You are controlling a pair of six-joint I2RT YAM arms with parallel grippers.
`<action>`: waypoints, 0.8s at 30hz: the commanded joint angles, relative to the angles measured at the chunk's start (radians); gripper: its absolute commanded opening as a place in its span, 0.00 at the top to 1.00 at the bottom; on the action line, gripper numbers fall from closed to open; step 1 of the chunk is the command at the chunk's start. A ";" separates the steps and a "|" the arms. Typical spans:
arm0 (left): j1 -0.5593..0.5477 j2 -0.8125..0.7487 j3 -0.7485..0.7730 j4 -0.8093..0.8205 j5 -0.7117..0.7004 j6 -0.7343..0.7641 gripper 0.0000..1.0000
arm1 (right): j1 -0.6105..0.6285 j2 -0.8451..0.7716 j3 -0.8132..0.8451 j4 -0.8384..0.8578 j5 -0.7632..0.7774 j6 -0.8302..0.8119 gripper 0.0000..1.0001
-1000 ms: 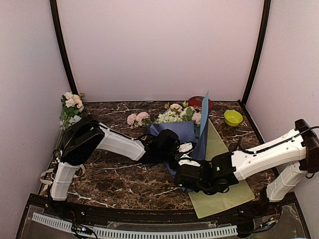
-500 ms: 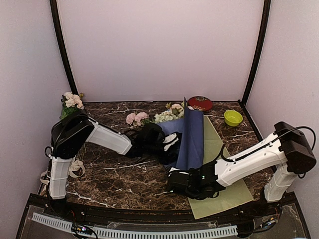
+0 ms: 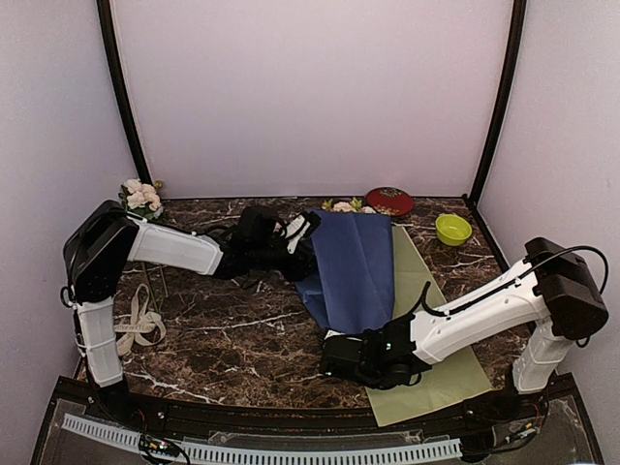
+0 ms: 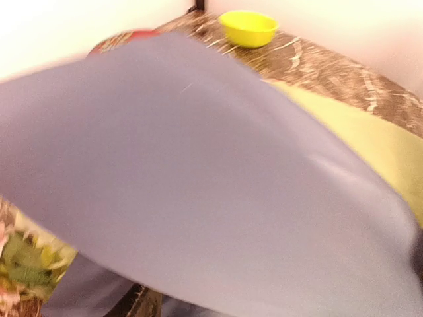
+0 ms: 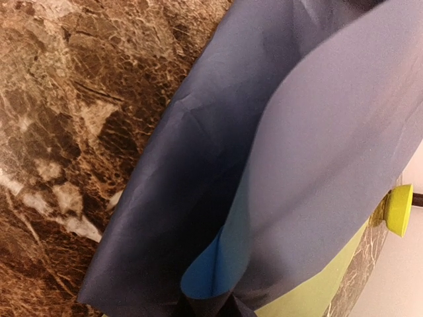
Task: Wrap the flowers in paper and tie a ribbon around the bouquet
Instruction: Fold the two-thirds-folded wrapping paper at the center of the board.
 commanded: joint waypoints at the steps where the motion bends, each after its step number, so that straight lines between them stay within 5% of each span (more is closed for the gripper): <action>1: 0.022 0.044 -0.020 -0.066 -0.031 -0.058 0.49 | 0.007 0.008 0.025 -0.011 -0.017 -0.022 1.00; 17: 0.035 0.199 0.059 -0.046 -0.063 -0.056 0.48 | 0.037 -0.043 0.032 0.029 0.073 -0.206 1.00; 24: 0.089 0.188 -0.010 0.103 0.049 -0.132 0.48 | 0.043 -0.105 0.007 0.081 0.022 -0.264 1.00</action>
